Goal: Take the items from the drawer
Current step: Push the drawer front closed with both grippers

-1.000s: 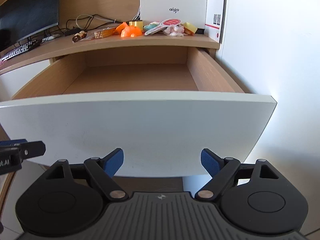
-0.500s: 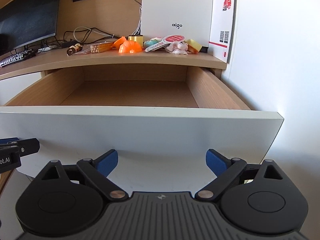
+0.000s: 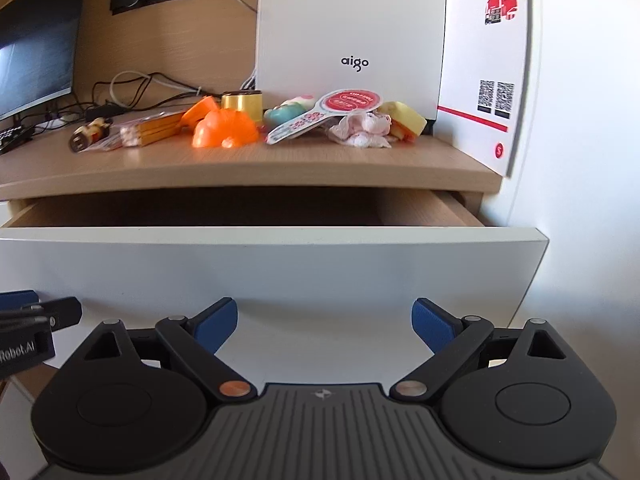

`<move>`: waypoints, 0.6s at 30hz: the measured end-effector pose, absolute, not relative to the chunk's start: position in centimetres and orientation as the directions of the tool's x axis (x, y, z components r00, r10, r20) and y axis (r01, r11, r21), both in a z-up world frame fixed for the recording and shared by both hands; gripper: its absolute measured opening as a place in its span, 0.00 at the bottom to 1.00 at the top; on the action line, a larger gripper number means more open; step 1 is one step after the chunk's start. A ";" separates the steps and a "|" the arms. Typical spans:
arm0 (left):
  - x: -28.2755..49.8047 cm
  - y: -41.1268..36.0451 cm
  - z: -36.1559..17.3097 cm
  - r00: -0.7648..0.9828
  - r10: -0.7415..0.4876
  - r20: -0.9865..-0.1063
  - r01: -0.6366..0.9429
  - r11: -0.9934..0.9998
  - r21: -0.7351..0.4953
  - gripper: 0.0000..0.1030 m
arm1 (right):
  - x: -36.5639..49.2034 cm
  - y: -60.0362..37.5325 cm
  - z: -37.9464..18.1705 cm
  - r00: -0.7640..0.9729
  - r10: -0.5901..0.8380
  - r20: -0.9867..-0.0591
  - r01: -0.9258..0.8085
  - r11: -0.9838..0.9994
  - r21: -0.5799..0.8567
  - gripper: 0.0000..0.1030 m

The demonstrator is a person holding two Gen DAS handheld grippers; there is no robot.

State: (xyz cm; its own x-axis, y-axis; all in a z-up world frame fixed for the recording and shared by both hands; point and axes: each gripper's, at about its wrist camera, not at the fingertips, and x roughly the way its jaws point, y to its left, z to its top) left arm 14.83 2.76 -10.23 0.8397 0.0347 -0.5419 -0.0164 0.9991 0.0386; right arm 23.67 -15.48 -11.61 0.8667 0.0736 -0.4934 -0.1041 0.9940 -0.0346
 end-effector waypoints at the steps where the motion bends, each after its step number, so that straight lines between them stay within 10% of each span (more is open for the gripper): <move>1: 15.4 2.8 -10.3 0.841 0.034 -0.540 -0.014 0.999 0.040 0.48 | 24.4 -15.4 -11.7 0.867 0.070 -0.493 -0.097 0.995 -0.030 0.92; 11: 19.4 3.2 -10.8 0.838 0.020 -0.545 -0.002 0.999 0.032 0.51 | 28.8 -13.7 -12.6 0.870 0.040 -0.491 -0.066 0.997 -0.037 0.92; 18: 19.8 2.8 -10.9 0.833 -0.039 -0.552 0.043 0.999 -0.007 0.81 | 28.7 -12.6 -13.1 0.872 0.044 -0.487 -0.090 0.993 -0.073 0.96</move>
State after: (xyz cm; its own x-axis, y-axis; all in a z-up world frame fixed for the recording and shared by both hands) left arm 19.80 2.78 -10.88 0.8328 -0.0394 -0.5521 0.0429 0.9991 -0.0065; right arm 28.74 -12.60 -13.12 0.8724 0.0438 -0.4869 -0.0905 0.9932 -0.0729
